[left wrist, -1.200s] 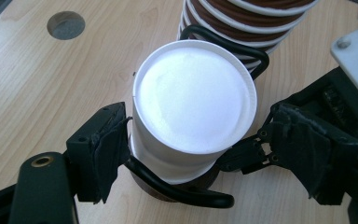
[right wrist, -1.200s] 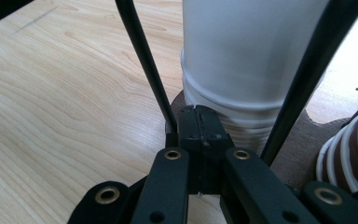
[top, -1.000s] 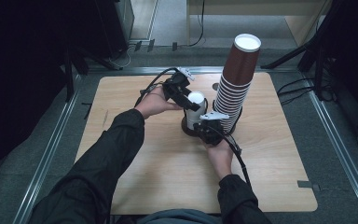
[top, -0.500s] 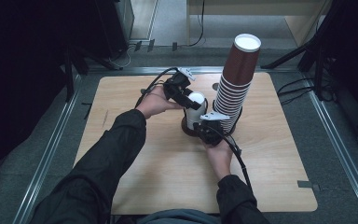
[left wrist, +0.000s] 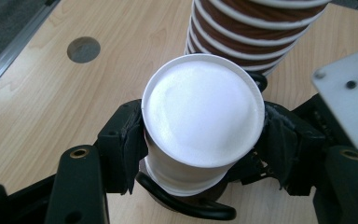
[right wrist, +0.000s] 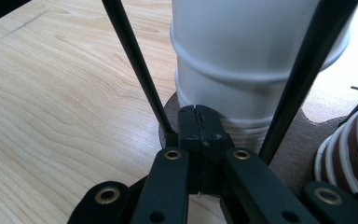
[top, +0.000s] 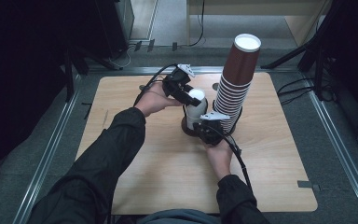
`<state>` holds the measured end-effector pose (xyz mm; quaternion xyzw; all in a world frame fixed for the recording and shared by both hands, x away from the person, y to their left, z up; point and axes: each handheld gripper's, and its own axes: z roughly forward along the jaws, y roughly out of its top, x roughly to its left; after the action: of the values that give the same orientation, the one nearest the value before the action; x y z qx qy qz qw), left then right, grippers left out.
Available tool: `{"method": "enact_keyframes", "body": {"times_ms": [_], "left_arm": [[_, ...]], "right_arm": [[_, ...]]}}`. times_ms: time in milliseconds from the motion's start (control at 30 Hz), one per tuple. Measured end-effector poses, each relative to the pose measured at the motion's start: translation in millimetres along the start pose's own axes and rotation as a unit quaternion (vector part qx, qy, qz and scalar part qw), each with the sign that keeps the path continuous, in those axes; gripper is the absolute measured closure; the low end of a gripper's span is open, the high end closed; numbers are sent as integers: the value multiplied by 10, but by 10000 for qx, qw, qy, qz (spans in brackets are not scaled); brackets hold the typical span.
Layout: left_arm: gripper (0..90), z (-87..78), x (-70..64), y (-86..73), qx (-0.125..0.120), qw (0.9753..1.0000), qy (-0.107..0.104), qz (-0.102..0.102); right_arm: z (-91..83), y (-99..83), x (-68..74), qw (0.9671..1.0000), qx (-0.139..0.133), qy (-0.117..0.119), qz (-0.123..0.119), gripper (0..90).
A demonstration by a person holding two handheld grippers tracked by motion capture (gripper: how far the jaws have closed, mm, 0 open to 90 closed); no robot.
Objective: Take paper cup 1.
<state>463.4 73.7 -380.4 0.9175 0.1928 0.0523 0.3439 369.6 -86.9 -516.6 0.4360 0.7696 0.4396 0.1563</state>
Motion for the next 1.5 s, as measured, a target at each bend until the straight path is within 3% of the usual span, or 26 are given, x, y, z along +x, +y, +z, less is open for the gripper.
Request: {"method": "enact_keyframes", "body": {"times_ms": [500, 733, 1133, 1400, 1467, 1500], "left_arm": [[356, -264, -35, 176, -48, 9999, 98, 29], [356, -301, -80, 218, 99, 9998, 164, 113], [357, -485, -76, 282, -35, 9997, 224, 116], [357, -637, -96, 260, -70, 9998, 184, 92], [357, -667, -103, 251, -80, 9998, 193, 74], [357, -685, -112, 246, -88, 9997, 196, 75]], "right_arm": [[-6, -1, -13, 10000, 47, 25, 6, 899], [-7, -4, -22, 10000, 65, 49, 3, 899], [-38, 11, -44, 9999, 121, 95, -16, 896], [-163, -7, -47, 9992, 209, 342, -93, 883], [-216, -1, -68, 9980, 175, 601, -112, 848], [-250, 1, -72, 9962, 158, 840, -158, 837]]}}
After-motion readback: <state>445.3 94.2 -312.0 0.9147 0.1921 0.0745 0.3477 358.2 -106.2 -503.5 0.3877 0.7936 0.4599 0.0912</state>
